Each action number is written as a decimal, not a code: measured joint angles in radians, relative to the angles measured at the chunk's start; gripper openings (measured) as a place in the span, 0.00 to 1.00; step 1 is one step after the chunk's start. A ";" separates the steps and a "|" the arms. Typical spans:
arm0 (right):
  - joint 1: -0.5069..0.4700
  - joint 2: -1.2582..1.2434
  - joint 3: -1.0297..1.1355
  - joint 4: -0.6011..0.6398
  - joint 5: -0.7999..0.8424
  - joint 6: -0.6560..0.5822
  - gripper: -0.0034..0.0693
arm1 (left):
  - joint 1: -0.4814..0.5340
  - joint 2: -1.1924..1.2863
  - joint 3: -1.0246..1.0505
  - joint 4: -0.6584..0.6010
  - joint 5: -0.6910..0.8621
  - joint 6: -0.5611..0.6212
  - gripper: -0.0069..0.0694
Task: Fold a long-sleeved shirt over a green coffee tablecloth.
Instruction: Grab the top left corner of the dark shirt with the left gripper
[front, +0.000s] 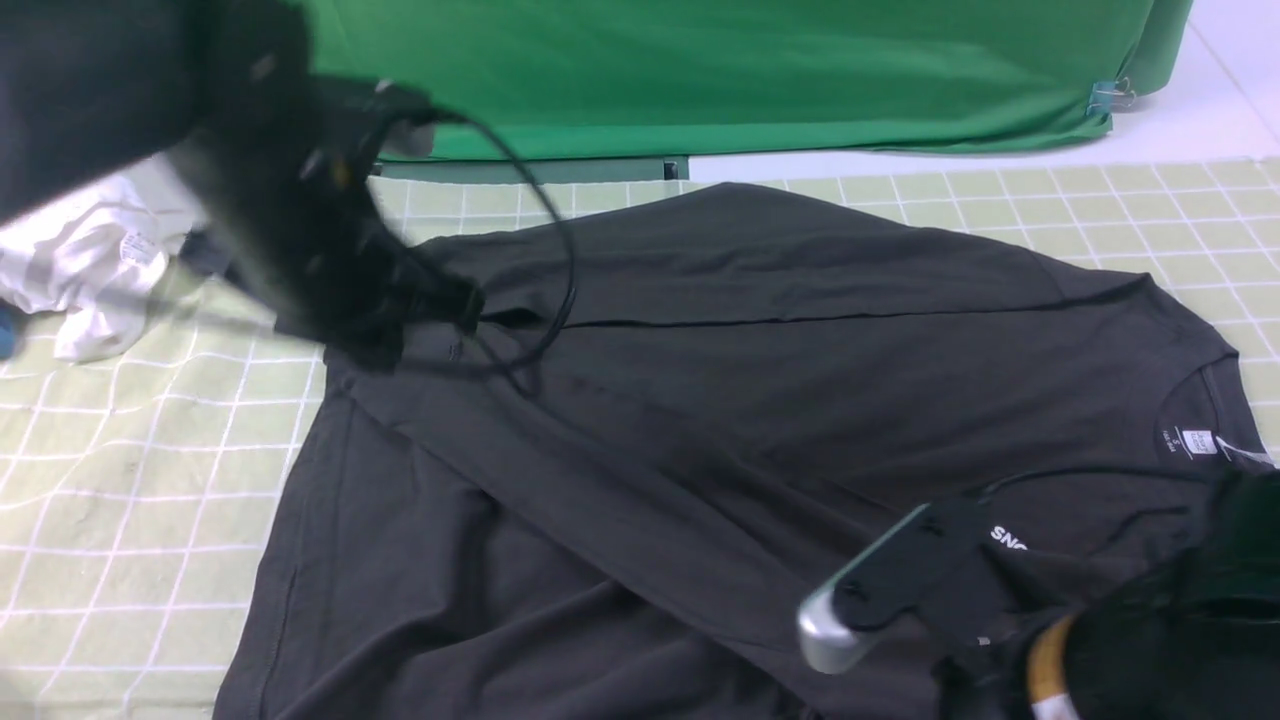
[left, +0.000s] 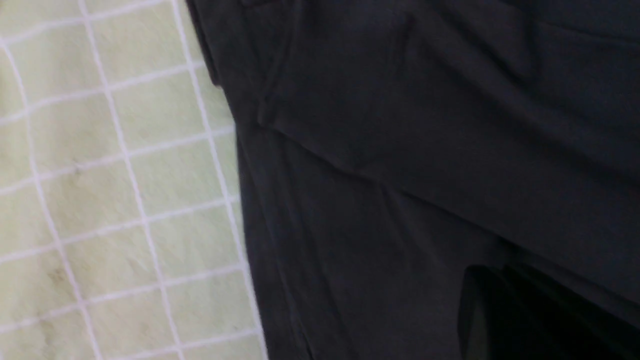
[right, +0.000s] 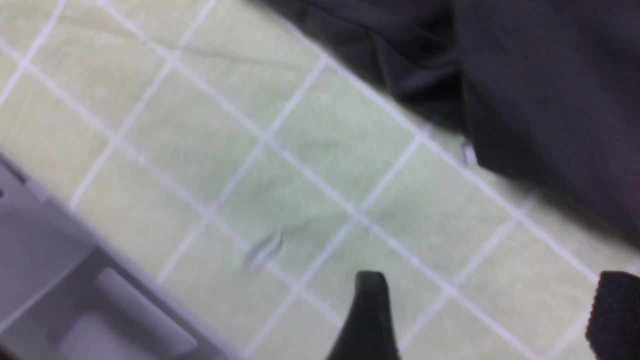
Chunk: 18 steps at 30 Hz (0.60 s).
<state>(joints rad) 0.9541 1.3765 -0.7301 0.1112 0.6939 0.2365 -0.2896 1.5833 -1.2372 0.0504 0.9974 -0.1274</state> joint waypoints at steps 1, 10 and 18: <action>0.001 0.040 0.000 -0.012 -0.035 0.020 0.78 | 0.000 -0.055 0.076 -0.022 -0.025 -0.010 0.09; 0.001 0.199 -0.006 -0.061 -0.162 0.071 0.78 | 0.000 -0.153 0.431 -0.043 -0.137 -0.078 0.09; -0.009 0.221 -0.007 -0.264 -0.223 0.261 0.73 | 0.000 -0.154 0.603 -0.041 -0.272 -0.133 0.09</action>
<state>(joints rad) 0.9453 1.5972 -0.7373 -0.1525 0.4711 0.4971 -0.2896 1.4291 -0.6341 0.0094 0.7257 -0.2600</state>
